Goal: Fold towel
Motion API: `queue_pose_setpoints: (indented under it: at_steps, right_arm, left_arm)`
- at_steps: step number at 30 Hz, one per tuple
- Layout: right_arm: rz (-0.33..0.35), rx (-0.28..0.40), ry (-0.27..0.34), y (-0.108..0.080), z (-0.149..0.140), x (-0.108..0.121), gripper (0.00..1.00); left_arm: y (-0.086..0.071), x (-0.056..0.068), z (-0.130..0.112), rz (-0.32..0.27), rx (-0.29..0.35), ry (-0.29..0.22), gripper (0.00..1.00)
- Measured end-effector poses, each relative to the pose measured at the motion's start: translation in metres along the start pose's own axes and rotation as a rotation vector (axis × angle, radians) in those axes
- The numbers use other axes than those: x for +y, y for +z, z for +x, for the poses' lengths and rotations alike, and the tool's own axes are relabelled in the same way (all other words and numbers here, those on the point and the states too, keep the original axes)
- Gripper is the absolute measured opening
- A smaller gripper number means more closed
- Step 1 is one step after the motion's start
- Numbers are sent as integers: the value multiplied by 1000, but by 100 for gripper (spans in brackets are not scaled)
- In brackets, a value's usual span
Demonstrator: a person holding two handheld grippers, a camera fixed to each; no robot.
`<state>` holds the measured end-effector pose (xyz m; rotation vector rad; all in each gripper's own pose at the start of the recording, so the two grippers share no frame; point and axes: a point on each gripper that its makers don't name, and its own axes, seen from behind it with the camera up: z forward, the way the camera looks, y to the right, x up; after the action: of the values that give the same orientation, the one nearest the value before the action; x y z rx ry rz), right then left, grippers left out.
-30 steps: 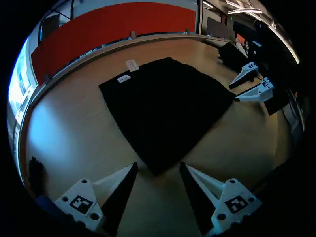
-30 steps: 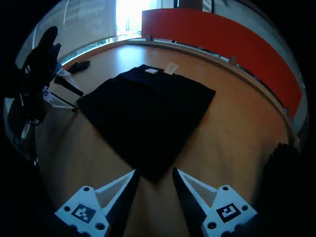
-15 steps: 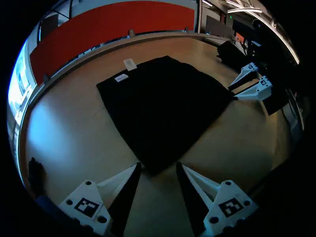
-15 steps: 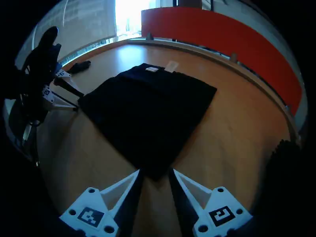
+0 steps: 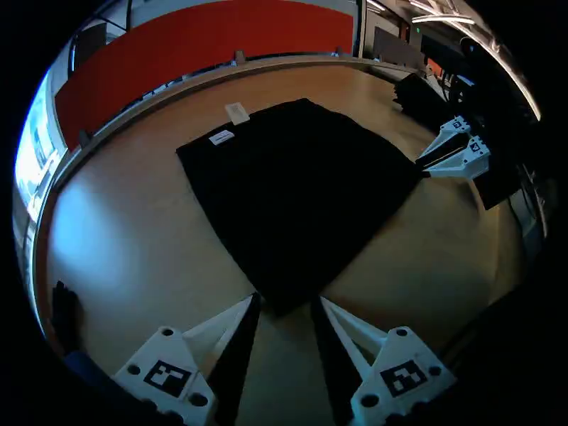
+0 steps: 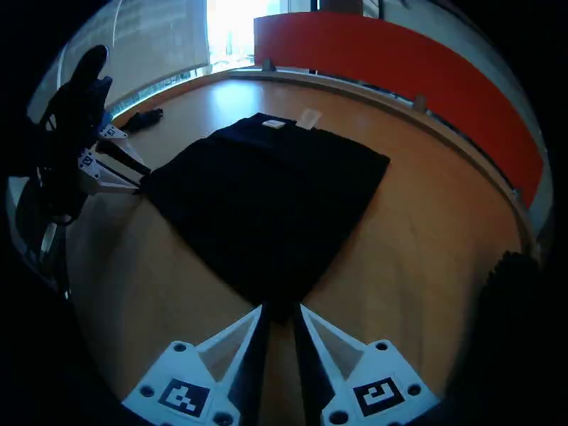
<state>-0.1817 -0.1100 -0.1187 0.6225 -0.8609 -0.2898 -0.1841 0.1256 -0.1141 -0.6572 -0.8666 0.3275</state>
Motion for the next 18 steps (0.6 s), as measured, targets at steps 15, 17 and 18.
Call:
queue_pose_setpoints:
  at_steps: [15,17,18]
  right_arm:
    - [9,-3,10,-2,1,-4,15]
    - [9,2,10,-3,4,-4,15]
    - [8,4,10,-4,5,-4,15]
  left_arm:
    - [-1,-4,4,25,3,-36,14]
    - [-1,-5,5,24,6,-55,13]
    - [-2,-6,5,24,7,-62,13]
